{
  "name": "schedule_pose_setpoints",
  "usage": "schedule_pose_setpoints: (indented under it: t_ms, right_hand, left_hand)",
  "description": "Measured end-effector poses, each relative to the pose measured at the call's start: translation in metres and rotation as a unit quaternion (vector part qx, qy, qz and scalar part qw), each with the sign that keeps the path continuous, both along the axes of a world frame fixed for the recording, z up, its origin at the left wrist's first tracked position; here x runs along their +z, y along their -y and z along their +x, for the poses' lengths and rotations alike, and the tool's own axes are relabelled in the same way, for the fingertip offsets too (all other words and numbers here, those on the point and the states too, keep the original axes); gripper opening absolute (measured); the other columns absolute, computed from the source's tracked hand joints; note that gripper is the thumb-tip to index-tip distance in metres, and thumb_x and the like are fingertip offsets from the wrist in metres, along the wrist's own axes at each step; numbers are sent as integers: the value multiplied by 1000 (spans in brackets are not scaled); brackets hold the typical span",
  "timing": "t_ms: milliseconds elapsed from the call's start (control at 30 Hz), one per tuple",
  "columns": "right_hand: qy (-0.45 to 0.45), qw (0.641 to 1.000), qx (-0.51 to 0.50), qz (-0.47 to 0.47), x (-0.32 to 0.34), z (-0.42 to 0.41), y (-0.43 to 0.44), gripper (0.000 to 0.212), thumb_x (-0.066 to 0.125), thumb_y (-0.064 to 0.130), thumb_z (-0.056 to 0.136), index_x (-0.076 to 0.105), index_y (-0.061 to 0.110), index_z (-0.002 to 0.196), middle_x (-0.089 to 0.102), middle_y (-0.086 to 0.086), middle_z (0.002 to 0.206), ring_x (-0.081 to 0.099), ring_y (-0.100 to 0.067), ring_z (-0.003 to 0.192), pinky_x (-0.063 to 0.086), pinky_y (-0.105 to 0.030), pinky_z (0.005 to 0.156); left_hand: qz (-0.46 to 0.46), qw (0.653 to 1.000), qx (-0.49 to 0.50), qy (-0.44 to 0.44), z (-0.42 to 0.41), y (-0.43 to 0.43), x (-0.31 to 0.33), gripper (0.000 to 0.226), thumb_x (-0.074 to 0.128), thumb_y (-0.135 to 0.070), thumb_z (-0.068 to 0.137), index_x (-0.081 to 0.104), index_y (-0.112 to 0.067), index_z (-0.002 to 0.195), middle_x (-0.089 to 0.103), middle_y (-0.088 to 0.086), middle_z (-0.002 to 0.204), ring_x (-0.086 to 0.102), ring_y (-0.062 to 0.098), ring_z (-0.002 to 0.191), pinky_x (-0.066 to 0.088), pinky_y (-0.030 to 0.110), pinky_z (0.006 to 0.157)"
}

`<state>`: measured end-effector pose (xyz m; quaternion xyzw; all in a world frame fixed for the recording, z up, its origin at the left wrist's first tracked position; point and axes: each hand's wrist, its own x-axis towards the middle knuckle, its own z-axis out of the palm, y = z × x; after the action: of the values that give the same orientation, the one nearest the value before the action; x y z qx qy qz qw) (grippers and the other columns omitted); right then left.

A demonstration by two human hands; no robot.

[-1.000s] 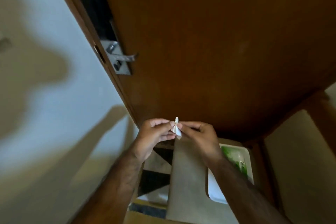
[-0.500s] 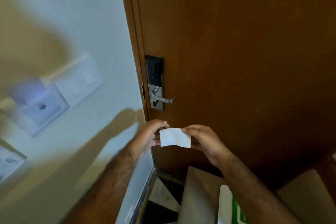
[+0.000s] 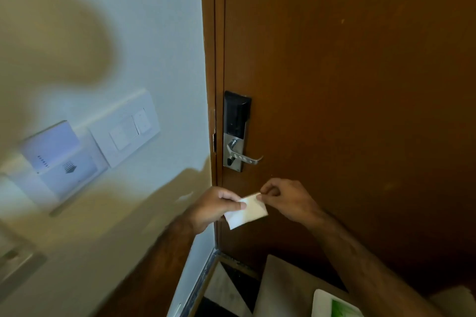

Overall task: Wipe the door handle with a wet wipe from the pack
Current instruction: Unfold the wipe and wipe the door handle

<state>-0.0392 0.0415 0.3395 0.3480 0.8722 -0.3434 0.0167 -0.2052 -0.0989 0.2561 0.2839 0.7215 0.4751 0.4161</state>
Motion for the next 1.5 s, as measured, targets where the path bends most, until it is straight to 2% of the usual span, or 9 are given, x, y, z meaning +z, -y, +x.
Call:
schedule_pose_setpoints:
  t_ms: [133,233,400,533,733,933,1167,1333,1500]
  right_hand:
    - [-28,989,-6,148,31,-7,-25,44,67,39,103,61,25,144,63,3,144,61,-14,130,54,-35,107]
    - [-29,940,24,338,56,-9,-51,49,61,38,106,54,24,152,51,0,159,43,-18,151,39,-38,122]
    - [-52,793,60,604,99,-21,-92,67,64,36,101,45,14,161,30,-14,173,18,-32,164,15,-52,131]
    - [-69,713,56,695,126,-30,-131,88,56,51,101,20,11,171,8,-17,178,8,-35,165,10,-60,130]
    - [-51,627,101,770,133,-27,-182,82,28,58,112,-1,10,172,-1,-18,179,2,-36,165,-2,-56,130]
    - [-93,597,105,790,125,-33,-190,81,24,58,112,1,8,172,4,-20,178,7,-38,165,4,-59,130]
    - [-107,584,116,796,126,-33,-192,81,23,58,112,5,7,172,6,-21,178,9,-39,164,5,-59,130]
    - [-115,577,118,800,124,-35,-194,80,23,58,112,6,6,172,8,-21,178,11,-39,164,4,-59,130]
    - [-125,576,118,799,123,-36,-194,81,23,58,112,8,6,172,9,-21,177,12,-39,164,3,-58,130]
  left_hand:
    - [39,949,312,-8,-19,-25,-12,26,77,-17,95,76,-7,118,77,14,115,73,19,86,59,22,57]
    - [62,899,426,-81,-18,-52,-9,36,71,-15,99,70,1,131,76,21,124,74,28,101,59,29,83]
    - [115,889,422,-133,23,-116,-2,37,56,-4,105,61,-2,142,67,22,140,67,34,125,39,-10,75]
    - [91,913,372,-137,73,-165,-10,73,51,-34,108,15,-9,165,10,14,176,32,35,156,43,41,120]
    - [129,923,336,-137,104,-184,-27,95,21,-89,87,-36,-46,150,-25,-5,175,27,33,158,53,34,107]
    - [133,893,417,-105,43,-188,-13,105,30,-76,90,-18,-19,164,-26,2,174,11,35,162,36,56,123]
    - [145,901,386,-137,112,-209,-22,98,37,-71,97,-22,-28,162,-28,0,174,31,37,155,45,26,99]
    - [92,856,489,-137,66,-214,-15,92,47,-54,105,-2,-5,166,-10,14,177,19,36,158,9,29,115]
    - [115,876,434,-175,119,-222,-24,94,41,-63,102,-17,-22,163,-16,9,176,33,36,152,36,35,113]
